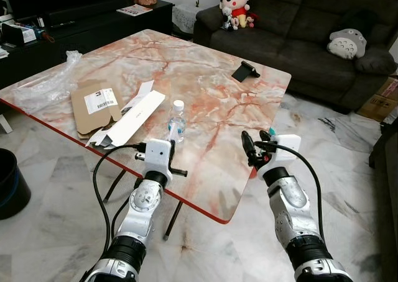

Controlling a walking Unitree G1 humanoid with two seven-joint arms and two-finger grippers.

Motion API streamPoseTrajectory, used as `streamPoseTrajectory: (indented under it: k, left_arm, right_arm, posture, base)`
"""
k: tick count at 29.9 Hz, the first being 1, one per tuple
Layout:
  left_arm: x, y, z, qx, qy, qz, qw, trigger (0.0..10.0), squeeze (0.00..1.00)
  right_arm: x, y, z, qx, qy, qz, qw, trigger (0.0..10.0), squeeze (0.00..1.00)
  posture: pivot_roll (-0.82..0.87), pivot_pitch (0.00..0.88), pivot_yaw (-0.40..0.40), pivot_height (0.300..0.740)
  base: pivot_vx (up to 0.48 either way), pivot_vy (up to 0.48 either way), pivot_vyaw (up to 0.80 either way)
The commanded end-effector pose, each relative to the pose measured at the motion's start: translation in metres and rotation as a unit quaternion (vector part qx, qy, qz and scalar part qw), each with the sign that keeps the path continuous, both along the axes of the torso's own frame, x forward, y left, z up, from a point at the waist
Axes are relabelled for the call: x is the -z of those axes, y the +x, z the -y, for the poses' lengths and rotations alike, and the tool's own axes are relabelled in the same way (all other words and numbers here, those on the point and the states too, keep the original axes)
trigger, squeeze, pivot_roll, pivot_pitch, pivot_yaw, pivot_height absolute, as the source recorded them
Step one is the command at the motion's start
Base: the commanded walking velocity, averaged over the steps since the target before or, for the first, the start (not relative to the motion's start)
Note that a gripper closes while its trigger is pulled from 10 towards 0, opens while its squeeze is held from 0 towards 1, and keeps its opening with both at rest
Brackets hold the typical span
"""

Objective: Picking trash to rubbish bin

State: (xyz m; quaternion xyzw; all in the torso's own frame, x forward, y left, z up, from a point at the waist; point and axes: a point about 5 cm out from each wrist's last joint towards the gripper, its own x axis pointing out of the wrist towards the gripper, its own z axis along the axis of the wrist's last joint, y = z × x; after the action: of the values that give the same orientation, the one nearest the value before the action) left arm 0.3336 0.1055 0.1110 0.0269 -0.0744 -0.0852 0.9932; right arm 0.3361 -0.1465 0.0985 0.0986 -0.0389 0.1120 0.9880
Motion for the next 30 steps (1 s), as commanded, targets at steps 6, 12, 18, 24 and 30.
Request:
streamPoseTrajectory:
  k: [6,12,18,24,30]
  left_arm:
    - [-0.0097,0.0001,0.0062,0.007,0.0,0.028,1.0,10.0,0.0]
    - [-0.0096,-0.0006,0.0069,0.005,-0.002,0.03,1.0,10.0,0.0]
    - [-0.01,-0.0004,0.0072,0.004,-0.002,0.031,1.0,10.0,0.0]
    - [-0.0097,-0.0001,0.0059,0.002,0.0,0.03,1.0,10.0,0.0]
    - [-0.0094,-0.0002,0.0057,0.002,0.0,0.029,1.0,10.0,0.0]
  right_arm:
    - [-0.0063,0.0024,0.0066,0.017,0.008,0.015,1.0,10.0,0.0]
    - [-0.0038,0.0016,0.0078,0.018,0.006,0.011,1.0,10.0,0.0]
    - [-0.0029,0.0014,0.0088,0.02,0.006,0.009,1.0,10.0,0.0]
    - [-0.0024,0.0014,0.0089,0.02,0.006,0.008,1.0,10.0,0.0]
    - [-0.0014,0.0013,0.0098,0.021,0.004,0.006,1.0,10.0,0.0]
  posture:
    - [0.15,0.0,-0.134,0.74]
    - [0.15,0.0,-0.134,0.74]
    - [0.15,0.0,-0.135,0.74]
    - [0.15,0.0,-0.135,0.74]
    - [0.15,0.0,-0.135,0.74]
  base:
    - [-0.14,0.0,0.0]
    - [-0.283,0.0,0.0]
    - [-0.282,0.0,0.0]
    - [-0.279,0.0,0.0]
    - [-0.256,0.0,0.0]
